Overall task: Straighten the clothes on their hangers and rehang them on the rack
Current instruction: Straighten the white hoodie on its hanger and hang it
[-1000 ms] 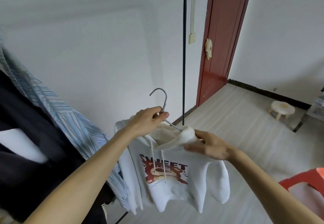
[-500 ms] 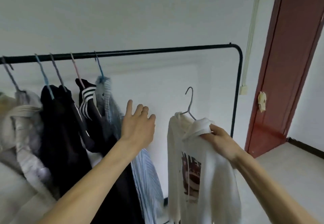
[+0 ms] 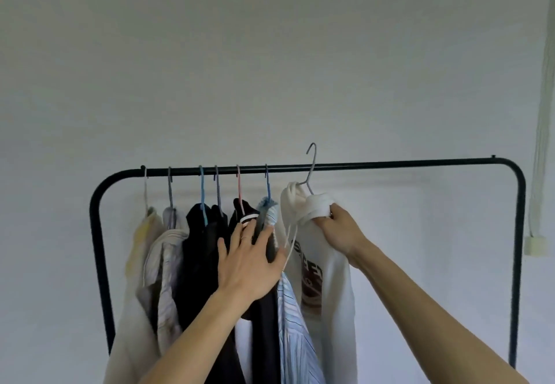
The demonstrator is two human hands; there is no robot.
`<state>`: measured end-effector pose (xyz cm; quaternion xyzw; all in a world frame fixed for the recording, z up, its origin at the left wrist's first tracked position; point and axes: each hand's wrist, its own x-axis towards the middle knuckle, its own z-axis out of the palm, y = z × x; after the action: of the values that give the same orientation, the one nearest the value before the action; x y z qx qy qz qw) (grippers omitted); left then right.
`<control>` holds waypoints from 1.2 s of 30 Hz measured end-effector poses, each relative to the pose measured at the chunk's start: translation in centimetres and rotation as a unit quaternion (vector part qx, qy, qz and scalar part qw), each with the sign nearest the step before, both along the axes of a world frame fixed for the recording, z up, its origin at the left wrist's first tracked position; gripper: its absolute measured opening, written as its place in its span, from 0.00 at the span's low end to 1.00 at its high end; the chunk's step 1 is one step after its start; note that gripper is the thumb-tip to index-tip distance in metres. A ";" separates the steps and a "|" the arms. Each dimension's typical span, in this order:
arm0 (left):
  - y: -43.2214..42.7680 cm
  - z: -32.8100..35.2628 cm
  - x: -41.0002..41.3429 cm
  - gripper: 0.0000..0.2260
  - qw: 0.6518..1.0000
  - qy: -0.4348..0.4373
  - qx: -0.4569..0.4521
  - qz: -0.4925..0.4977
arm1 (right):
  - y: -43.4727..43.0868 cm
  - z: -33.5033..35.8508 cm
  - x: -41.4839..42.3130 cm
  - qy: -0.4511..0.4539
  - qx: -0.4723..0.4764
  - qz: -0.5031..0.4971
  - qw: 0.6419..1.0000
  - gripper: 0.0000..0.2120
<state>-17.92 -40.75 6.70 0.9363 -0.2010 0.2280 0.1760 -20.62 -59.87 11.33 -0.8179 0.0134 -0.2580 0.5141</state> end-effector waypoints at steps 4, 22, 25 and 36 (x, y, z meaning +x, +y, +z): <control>1.2 -0.6 -0.2 0.25 1.000 0.010 -0.023 -0.019 | 1.0 -3.1 1.6 0.068 -0.022 -0.001 0.997 0.08; 3.3 -3.4 -3.3 0.26 0.995 -0.054 -0.062 -0.057 | 1.6 -6.4 -4.5 -0.023 -0.187 -0.112 0.976 0.16; 6.5 -3.1 -3.6 0.23 0.989 -0.113 -0.086 -0.041 | 4.2 -5.6 -4.9 -0.117 -0.198 -0.105 0.968 0.12; 18.9 0.3 2.4 0.25 0.963 0.016 -0.260 0.073 | 21.2 -1.9 -2.5 -0.066 -0.176 0.109 0.976 0.15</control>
<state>-15.50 -21.84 7.00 0.8740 -0.0628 0.2695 0.3994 -23.15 -38.71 9.42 -0.8734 -0.1548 -0.2520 0.3869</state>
